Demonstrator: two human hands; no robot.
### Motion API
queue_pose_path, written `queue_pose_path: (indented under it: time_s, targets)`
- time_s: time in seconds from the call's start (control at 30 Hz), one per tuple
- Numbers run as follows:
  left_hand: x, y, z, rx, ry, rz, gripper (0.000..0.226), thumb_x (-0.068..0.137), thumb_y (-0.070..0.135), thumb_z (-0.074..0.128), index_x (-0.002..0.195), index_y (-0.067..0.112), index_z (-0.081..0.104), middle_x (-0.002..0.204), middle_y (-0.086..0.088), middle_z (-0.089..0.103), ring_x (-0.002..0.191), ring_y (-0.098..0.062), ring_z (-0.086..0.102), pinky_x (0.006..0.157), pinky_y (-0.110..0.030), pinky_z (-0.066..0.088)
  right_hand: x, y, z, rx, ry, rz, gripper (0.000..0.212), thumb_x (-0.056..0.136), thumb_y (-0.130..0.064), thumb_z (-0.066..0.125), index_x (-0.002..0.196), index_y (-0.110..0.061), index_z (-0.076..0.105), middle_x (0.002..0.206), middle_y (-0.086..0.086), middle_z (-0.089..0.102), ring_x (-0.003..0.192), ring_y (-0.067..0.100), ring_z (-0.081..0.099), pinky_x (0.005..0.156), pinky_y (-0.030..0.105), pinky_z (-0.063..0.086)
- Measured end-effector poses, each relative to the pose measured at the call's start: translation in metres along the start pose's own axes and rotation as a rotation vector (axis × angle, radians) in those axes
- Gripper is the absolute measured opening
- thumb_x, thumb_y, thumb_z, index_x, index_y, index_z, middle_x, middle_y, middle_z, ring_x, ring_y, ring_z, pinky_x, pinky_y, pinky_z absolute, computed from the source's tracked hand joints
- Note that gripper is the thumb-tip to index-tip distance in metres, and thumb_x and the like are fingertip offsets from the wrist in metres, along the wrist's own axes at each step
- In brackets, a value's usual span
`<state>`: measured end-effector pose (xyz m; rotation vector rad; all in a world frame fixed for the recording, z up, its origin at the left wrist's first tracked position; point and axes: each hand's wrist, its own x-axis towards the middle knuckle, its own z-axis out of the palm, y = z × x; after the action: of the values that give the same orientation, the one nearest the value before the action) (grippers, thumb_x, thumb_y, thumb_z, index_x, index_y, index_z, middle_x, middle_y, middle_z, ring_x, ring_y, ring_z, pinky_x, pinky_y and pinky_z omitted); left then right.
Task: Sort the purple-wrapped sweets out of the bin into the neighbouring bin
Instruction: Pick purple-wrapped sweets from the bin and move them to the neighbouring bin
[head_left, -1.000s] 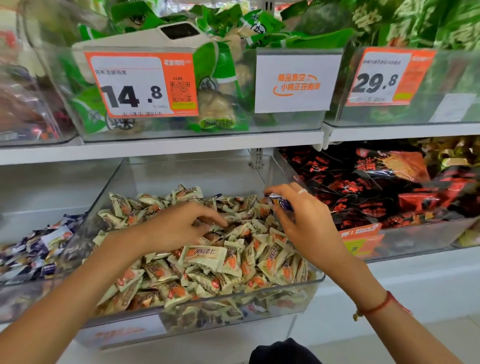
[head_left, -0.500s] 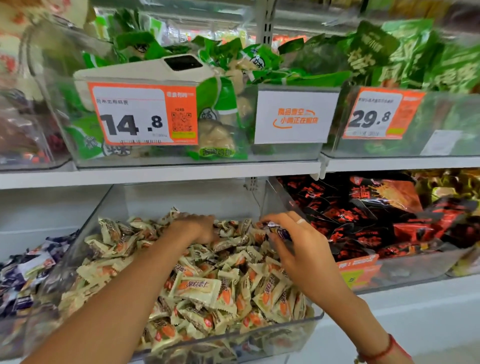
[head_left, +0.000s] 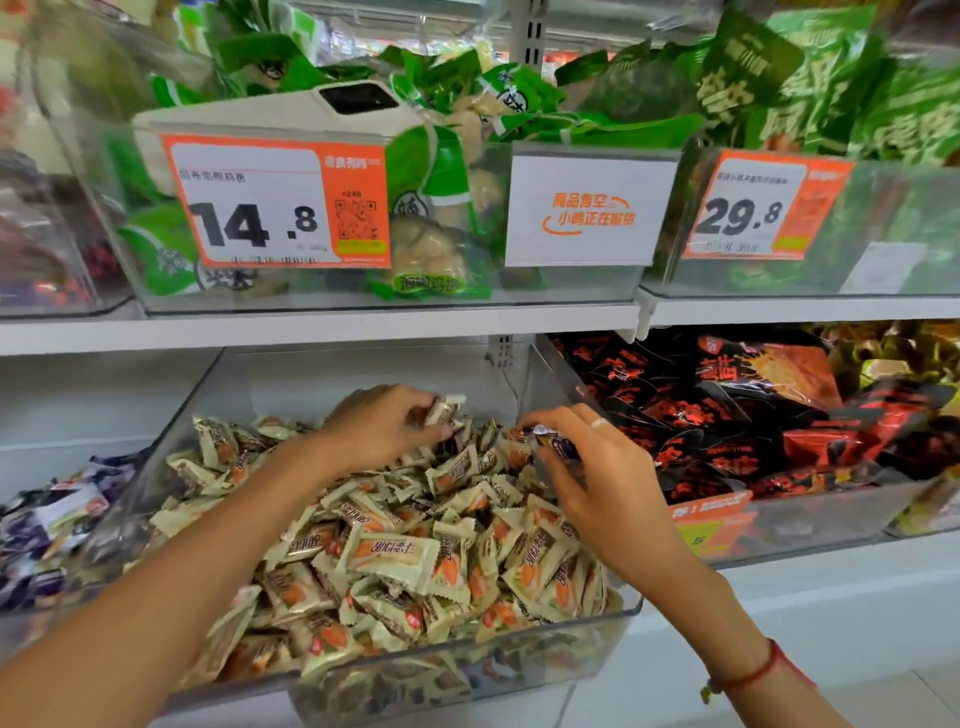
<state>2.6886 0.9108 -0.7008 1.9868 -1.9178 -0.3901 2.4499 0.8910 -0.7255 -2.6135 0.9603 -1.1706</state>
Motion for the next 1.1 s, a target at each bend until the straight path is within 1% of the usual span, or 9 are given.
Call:
queue_pose_path:
  time_s: [0.07, 0.23, 0.4, 0.47, 0.63, 0.77, 0.9, 0.97, 1.1]
  targets:
    - [-0.028, -0.002, -0.013, -0.255, 0.07, 0.055, 0.009, 0.089, 0.042, 0.058, 0.083, 0.036, 0.061, 0.084, 0.021, 0.066, 0.086, -0.002, 0.063, 0.079, -0.029, 0.05, 0.0, -0.001, 0.0, 0.002, 0.002, -0.011, 0.027, 0.091, -0.011, 0.062, 0.115, -0.023, 0.061, 0.1, -0.008, 0.059, 0.065, 0.008, 0.055, 0.059, 0.03, 0.052]
    - [-0.098, -0.002, -0.021, -0.457, 0.173, 0.093, 0.025, 0.088, 0.037, 0.058, 0.113, 0.037, 0.061, 0.105, 0.014, 0.069, 0.096, 0.002, 0.062, 0.092, -0.022, 0.048, 0.001, -0.001, -0.002, 0.031, 0.005, 0.009, 0.027, 0.09, -0.011, 0.065, 0.113, -0.025, 0.062, 0.098, -0.011, 0.059, 0.063, 0.01, 0.057, 0.056, 0.017, 0.045]
    - [-0.129, -0.004, -0.023, 0.019, 0.241, -0.096, 0.033, 0.088, 0.059, 0.041, 0.088, 0.031, 0.056, 0.076, 0.009, 0.063, 0.072, -0.011, 0.061, 0.063, -0.029, 0.046, 0.004, -0.009, -0.01, 0.02, -0.108, 0.021, 0.023, 0.092, -0.025, 0.059, 0.115, -0.029, 0.061, 0.106, -0.012, 0.063, 0.074, 0.01, 0.061, 0.064, 0.023, 0.048]
    - [-0.135, -0.006, -0.026, 0.305, 0.35, -0.107, 0.027, 0.092, 0.054, 0.043, 0.105, 0.034, 0.054, 0.093, 0.012, 0.059, 0.084, -0.008, 0.053, 0.064, -0.023, 0.04, 0.005, -0.015, -0.014, 0.002, -0.155, 0.025, 0.024, 0.093, -0.026, 0.058, 0.117, -0.028, 0.061, 0.109, -0.011, 0.063, 0.081, 0.005, 0.059, 0.068, 0.025, 0.05]
    - [-0.145, -0.019, -0.03, 0.188, 0.331, -0.087, 0.048, 0.082, 0.045, 0.067, 0.127, 0.044, 0.05, 0.129, 0.019, 0.055, 0.114, -0.004, 0.051, 0.093, -0.028, 0.045, 0.013, -0.04, -0.009, 0.044, -0.153, 0.011, 0.025, 0.093, -0.022, 0.06, 0.116, -0.031, 0.061, 0.105, -0.013, 0.062, 0.074, -0.001, 0.055, 0.063, 0.021, 0.046]
    - [-0.152, -0.016, -0.031, 0.146, 0.137, -0.158, 0.069, 0.071, 0.084, 0.032, 0.117, 0.041, 0.059, 0.126, 0.018, 0.056, 0.116, -0.01, 0.054, 0.097, -0.04, 0.046, 0.023, -0.061, 0.005, 0.228, -0.175, 0.091, 0.022, 0.092, -0.014, 0.062, 0.11, -0.027, 0.063, 0.084, -0.015, 0.061, 0.061, -0.001, 0.053, 0.053, 0.01, 0.037]
    - [-0.148, -0.019, -0.025, 0.136, 0.292, -0.138, 0.033, 0.092, 0.058, 0.041, 0.098, 0.037, 0.066, 0.095, 0.015, 0.066, 0.083, -0.007, 0.063, 0.078, -0.034, 0.054, 0.031, -0.078, 0.026, 0.349, -0.234, 0.136, 0.02, 0.091, -0.012, 0.063, 0.107, -0.024, 0.064, 0.094, -0.007, 0.067, 0.071, 0.006, 0.062, 0.063, 0.02, 0.049]
    - [-0.145, -0.022, -0.021, 0.178, 0.383, -0.112, 0.016, 0.094, 0.04, 0.053, 0.107, 0.039, 0.063, 0.107, 0.015, 0.066, 0.094, -0.006, 0.062, 0.079, -0.031, 0.054, 0.033, -0.083, 0.032, 0.393, -0.263, 0.172, 0.021, 0.091, -0.011, 0.063, 0.107, -0.025, 0.064, 0.094, -0.003, 0.069, 0.077, 0.021, 0.065, 0.071, 0.037, 0.054]
    - [-0.134, -0.034, -0.017, 0.284, 0.246, -0.059, 0.047, 0.096, 0.028, 0.05, 0.141, 0.034, 0.038, 0.144, 0.012, 0.041, 0.133, -0.012, 0.033, 0.108, -0.034, 0.031, 0.036, -0.085, 0.037, 0.478, -0.279, 0.27, 0.02, 0.092, -0.012, 0.062, 0.106, -0.026, 0.064, 0.094, 0.005, 0.07, 0.082, 0.026, 0.066, 0.077, 0.04, 0.054]
